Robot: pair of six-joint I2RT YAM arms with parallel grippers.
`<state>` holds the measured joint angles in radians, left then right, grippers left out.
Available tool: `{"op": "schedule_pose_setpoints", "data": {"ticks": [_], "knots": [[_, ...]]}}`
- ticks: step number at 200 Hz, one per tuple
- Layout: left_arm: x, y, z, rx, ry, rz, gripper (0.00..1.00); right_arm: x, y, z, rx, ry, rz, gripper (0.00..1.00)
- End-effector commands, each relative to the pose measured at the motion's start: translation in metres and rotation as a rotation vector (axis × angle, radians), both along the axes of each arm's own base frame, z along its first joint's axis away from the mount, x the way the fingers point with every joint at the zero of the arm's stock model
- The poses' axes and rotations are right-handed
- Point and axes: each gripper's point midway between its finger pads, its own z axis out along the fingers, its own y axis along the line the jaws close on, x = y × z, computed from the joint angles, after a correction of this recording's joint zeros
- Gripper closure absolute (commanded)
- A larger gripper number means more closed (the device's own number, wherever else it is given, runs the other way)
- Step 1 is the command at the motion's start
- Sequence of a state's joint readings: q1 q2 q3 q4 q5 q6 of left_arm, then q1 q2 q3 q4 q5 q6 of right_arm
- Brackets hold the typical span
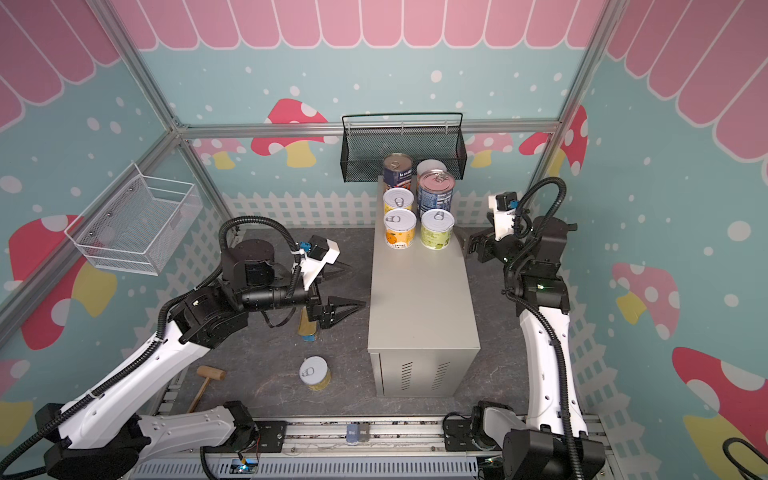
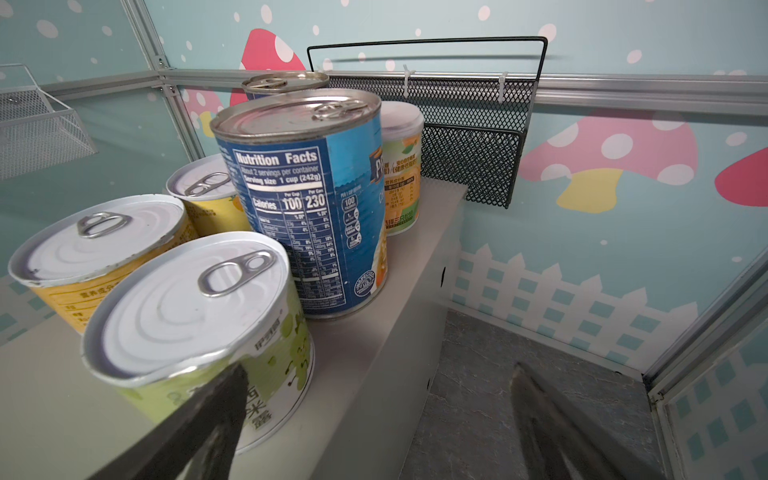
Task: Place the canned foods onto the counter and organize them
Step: 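Open the right gripper and draw it back from the green can, then lower the left gripper to the white-lidded yellow can while right arm reaches over cabinet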
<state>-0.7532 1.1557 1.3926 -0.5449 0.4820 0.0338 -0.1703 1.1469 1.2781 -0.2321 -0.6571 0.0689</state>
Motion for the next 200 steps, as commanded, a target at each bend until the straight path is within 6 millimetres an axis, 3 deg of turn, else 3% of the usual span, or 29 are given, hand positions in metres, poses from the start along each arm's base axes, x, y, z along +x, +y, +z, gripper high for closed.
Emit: {"op": "schedule_pose_setpoints", "data": {"ticks": [1, 45, 89, 139, 161, 200], "knots": [[0.002, 0.002, 0.003, 0.007, -0.019, 0.013, 0.01, 0.001, -0.004, 0.003, -0.002, -0.012, -0.019, 0.01], [0.011, 0.006, -0.007, 0.026, -0.01, 0.071, 0.01, -0.006, -0.024, 0.014, -0.004, -0.007, -0.169, 0.01], [0.024, 0.023, -0.021, 0.056, -0.016, 0.203, 0.01, -0.048, -0.018, 0.032, -0.015, -0.057, -0.177, 0.01], [0.037, 0.055, -0.044, 0.101, -0.016, 0.386, 0.01, -0.104, 0.012, 0.053, -0.023, -0.155, -0.043, 0.0], [0.047, 0.074, -0.052, 0.106, 0.005, 0.52, 0.01, -0.13, 0.037, 0.064, -0.023, -0.206, 0.109, 0.01], [0.058, 0.113, -0.074, 0.143, 0.084, 0.759, 0.01, -0.134, 0.054, 0.066, 0.002, -0.111, 0.237, 0.0]]}}
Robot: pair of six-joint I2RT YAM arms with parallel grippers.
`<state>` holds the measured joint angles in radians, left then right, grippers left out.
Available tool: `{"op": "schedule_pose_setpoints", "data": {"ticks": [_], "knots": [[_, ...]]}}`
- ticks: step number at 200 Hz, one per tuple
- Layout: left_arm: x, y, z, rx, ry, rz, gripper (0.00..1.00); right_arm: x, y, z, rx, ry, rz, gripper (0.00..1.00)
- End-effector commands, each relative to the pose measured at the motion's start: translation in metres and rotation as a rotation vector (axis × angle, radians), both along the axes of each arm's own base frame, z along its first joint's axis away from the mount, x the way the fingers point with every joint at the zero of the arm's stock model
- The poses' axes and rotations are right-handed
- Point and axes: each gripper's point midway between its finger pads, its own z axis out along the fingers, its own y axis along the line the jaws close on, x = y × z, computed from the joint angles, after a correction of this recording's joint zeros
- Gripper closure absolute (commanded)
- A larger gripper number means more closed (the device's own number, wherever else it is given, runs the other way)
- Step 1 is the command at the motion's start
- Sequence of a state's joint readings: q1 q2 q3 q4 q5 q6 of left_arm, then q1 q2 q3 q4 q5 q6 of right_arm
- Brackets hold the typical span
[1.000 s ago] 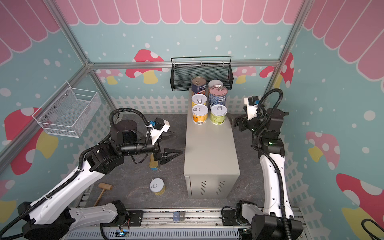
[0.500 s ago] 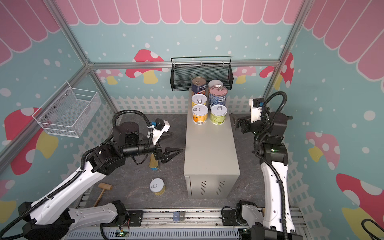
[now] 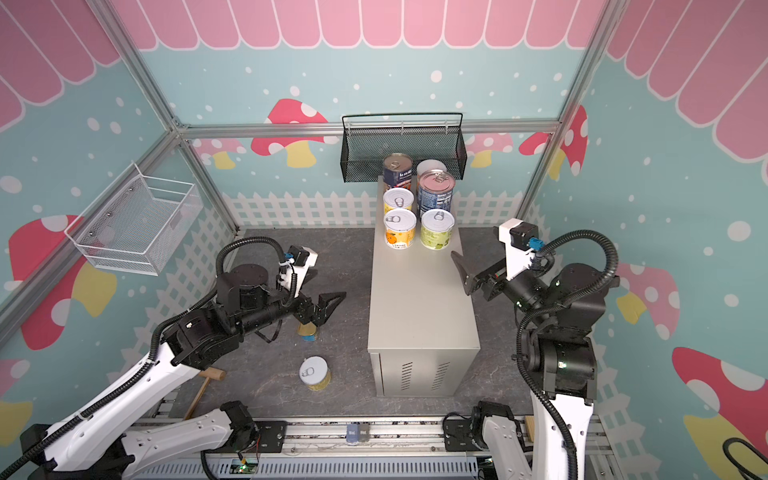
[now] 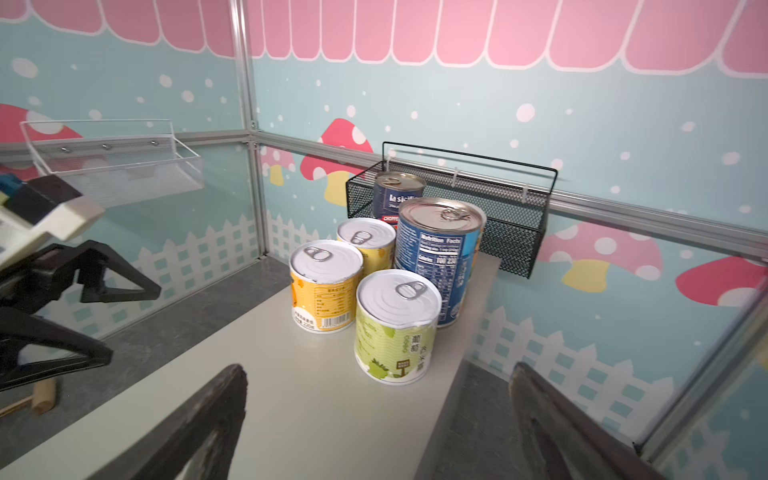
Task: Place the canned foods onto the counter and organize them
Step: 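Lower the left gripper to the white-lidded yellow can while right arm reaches over cabinet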
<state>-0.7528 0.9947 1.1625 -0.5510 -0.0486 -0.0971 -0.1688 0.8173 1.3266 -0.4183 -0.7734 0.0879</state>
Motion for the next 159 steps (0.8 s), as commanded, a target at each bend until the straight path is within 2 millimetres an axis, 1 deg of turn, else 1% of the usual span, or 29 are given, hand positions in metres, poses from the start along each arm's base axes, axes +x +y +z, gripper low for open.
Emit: {"op": "schedule_pose_setpoints", "data": {"ticks": [1, 14, 24, 26, 32, 43, 58, 78, 93, 114, 132, 159], "knots": [[0.011, 0.038, -0.015, 0.023, 0.046, 0.224, 0.01, -0.006, 0.017, -0.006, -0.008, 0.07, 0.121, 0.0], [0.01, 0.051, -0.022, 0.031, 0.067, 0.29, 0.01, -0.009, 0.02, -0.005, -0.013, 0.067, 0.131, 0.0], [0.008, 0.057, -0.027, 0.026, 0.084, 0.317, 0.01, -0.01, 0.023, -0.005, -0.013, 0.073, 0.15, 0.01], [0.009, 0.061, -0.027, 0.03, 0.08, 0.342, 0.01, -0.01, 0.024, -0.005, -0.013, 0.075, 0.155, 0.0], [0.009, 0.066, -0.031, 0.03, 0.09, 0.369, 0.01, -0.01, 0.027, -0.006, -0.012, 0.083, 0.17, 0.0], [0.007, 0.073, -0.036, 0.023, 0.107, 0.407, 0.01, -0.007, 0.032, -0.01, -0.012, 0.102, 0.184, 0.01], [0.003, 0.079, -0.049, 0.023, 0.154, 0.438, 0.01, -0.004, 0.043, -0.018, -0.027, 0.126, 0.199, 0.0], [-0.004, 0.082, -0.073, 0.037, 0.258, 0.474, 0.01, -0.001, 0.071, -0.03, -0.065, 0.164, 0.249, 0.01], [-0.012, 0.079, -0.092, 0.038, 0.344, 0.468, 0.01, 0.001, 0.089, -0.038, -0.087, 0.189, 0.285, 0.0], [-0.025, 0.074, -0.117, 0.014, 0.456, 0.455, 0.01, -0.002, 0.112, -0.042, -0.122, 0.196, 0.328, 0.0], [-0.032, 0.07, -0.131, 0.001, 0.52, 0.446, 0.01, -0.004, 0.137, -0.047, -0.162, 0.204, 0.366, 0.0], [-0.038, 0.068, -0.152, 0.016, 0.591, 0.449, 0.01, -0.014, 0.181, -0.055, -0.234, 0.209, 0.434, 0.0]]}}
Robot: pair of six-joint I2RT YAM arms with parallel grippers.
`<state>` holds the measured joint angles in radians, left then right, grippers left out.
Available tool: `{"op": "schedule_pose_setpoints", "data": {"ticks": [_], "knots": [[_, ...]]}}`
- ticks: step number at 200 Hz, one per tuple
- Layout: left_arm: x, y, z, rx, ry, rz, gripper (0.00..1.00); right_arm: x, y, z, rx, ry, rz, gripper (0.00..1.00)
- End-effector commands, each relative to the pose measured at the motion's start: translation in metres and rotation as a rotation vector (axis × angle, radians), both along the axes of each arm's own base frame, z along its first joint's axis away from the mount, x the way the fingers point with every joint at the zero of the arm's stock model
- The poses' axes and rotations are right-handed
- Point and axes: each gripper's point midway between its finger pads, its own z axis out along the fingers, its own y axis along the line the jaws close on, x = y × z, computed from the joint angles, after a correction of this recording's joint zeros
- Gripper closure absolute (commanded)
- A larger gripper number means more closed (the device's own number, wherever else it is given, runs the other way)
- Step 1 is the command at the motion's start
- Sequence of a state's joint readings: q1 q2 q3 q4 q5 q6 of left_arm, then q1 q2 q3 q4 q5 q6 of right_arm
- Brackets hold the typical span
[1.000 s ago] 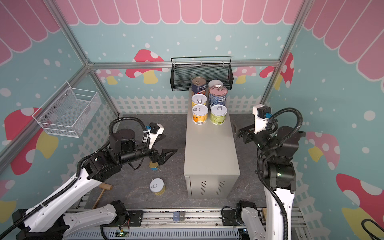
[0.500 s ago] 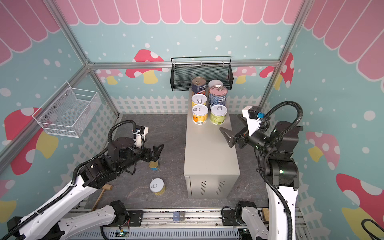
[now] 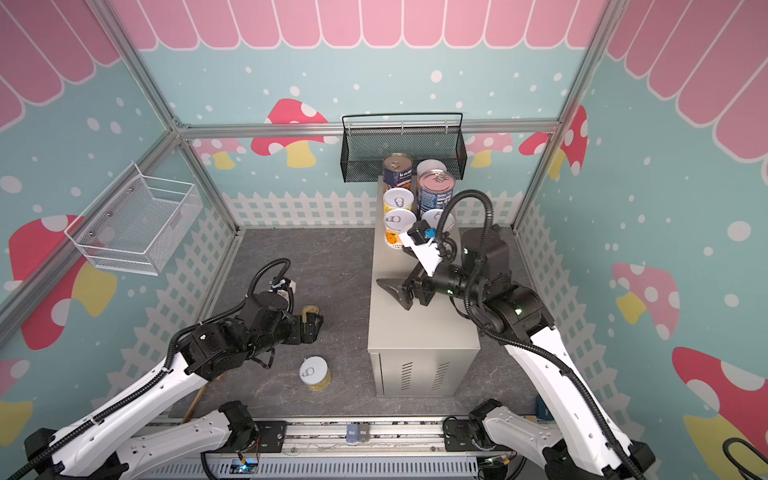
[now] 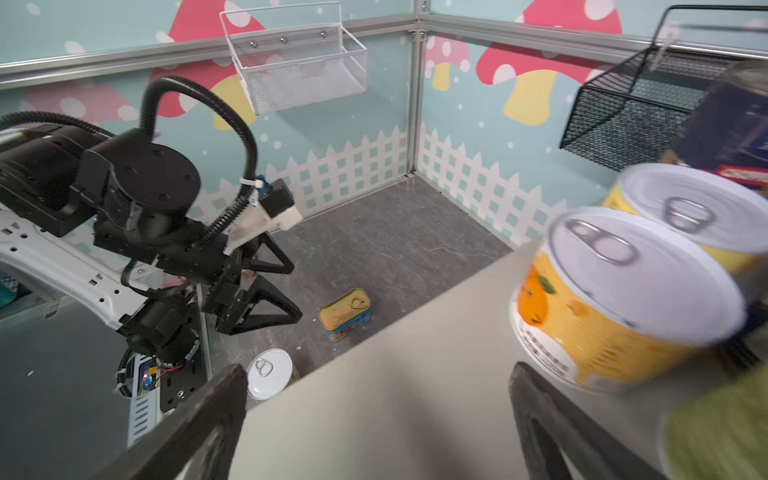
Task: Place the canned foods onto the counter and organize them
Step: 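Lower the left gripper to the white-lidded yellow can while right arm reaches over cabinet, then close the left gripper around the white-lidded yellow can on the floor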
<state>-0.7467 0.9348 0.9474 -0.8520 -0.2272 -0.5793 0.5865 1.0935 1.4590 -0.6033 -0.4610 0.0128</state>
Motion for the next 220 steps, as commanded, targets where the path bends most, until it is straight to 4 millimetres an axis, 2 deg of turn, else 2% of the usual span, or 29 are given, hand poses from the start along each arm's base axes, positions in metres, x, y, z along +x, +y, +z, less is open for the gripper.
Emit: {"op": "schedule_pose_setpoints", "data": {"ticks": [1, 33, 70, 115, 155, 196, 220], "knots": [[-0.011, -0.001, -0.018, -0.042, 0.107, 0.036, 0.01, -0.003, 0.022, 0.004, -0.061, -0.059, 0.002, 0.0], [-0.032, 0.004, -0.055, -0.027, 0.245, 0.059, 0.01, -0.019, 0.065, -0.007, -0.14, -0.07, 0.072, 0.01], [-0.058, -0.004, -0.083, -0.028, 0.401, 0.028, 0.01, -0.023, 0.088, -0.02, -0.199, -0.081, 0.089, 0.01], [-0.072, -0.002, -0.114, 0.051, 0.477, 0.04, 0.01, -0.026, 0.088, -0.024, -0.188, -0.096, 0.087, 0.01], [-0.073, -0.001, -0.133, 0.124, 0.481, 0.052, 0.01, -0.031, 0.081, -0.026, -0.189, -0.101, 0.084, 0.01], [-0.074, -0.007, -0.148, 0.13, 0.495, 0.046, 0.03, -0.032, 0.071, -0.027, -0.189, -0.11, 0.057, 0.01], [-0.073, -0.01, -0.152, 0.122, 0.497, 0.041, 0.09, -0.031, 0.07, -0.028, -0.188, -0.112, 0.051, 0.01]]}}
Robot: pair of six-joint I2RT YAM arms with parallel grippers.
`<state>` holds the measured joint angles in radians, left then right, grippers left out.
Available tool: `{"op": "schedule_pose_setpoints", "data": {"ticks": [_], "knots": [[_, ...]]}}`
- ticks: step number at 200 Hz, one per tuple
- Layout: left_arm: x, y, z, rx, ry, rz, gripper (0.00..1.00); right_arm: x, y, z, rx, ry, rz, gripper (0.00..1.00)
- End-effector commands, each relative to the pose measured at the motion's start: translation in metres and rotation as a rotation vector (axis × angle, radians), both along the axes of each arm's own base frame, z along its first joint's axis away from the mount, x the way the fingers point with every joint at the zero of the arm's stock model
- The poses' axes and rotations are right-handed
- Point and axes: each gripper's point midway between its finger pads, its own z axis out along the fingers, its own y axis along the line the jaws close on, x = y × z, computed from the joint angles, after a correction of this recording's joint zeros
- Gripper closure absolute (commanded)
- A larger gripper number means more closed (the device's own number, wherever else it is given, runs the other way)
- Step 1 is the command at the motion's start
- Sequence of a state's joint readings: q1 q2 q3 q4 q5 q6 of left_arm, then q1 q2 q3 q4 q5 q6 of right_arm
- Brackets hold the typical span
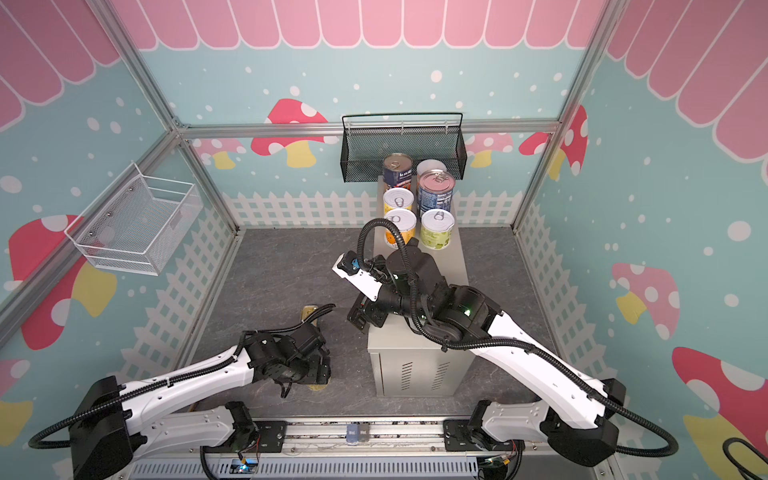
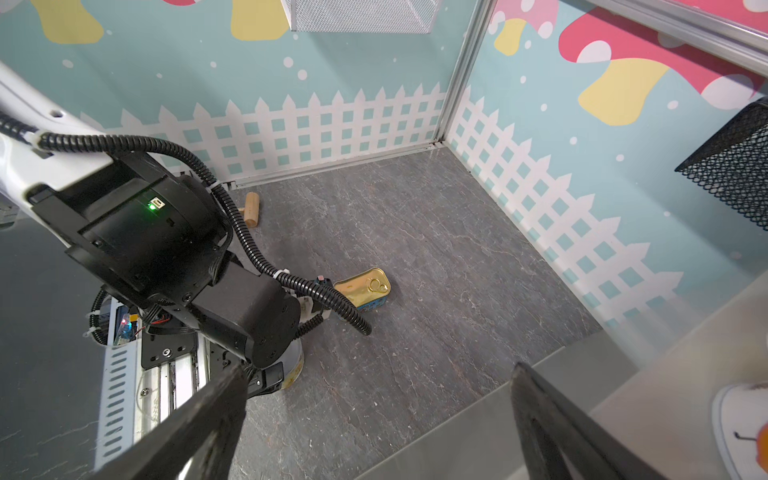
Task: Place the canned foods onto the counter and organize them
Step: 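Close the left gripper around the white-lidded yellow can on the floor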
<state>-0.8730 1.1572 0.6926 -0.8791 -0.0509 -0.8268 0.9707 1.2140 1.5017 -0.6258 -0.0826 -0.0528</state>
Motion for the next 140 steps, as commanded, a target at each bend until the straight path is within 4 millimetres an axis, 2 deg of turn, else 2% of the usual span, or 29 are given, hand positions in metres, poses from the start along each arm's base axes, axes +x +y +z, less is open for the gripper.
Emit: {"op": "schedule_pose_setpoints", "data": {"ticks": [1, 70, 97, 140], "knots": [[0.006, -0.005, -0.002, -0.022, -0.023, 0.03, 0.09, -0.002, -0.001, 0.004, 0.007, -0.034, 0.003, 0.01], [0.012, -0.002, -0.001, -0.012, -0.044, 0.032, 0.25, 0.0, -0.005, 0.005, 0.009, -0.051, -0.018, 0.0], [0.02, -0.004, 0.009, -0.035, -0.065, 0.037, 0.35, 0.001, -0.006, 0.005, 0.009, -0.055, -0.022, 0.01], [0.036, 0.0, 0.033, -0.043, -0.115, 0.032, 0.42, 0.001, -0.009, 0.007, 0.014, -0.066, -0.029, 0.0]]}}
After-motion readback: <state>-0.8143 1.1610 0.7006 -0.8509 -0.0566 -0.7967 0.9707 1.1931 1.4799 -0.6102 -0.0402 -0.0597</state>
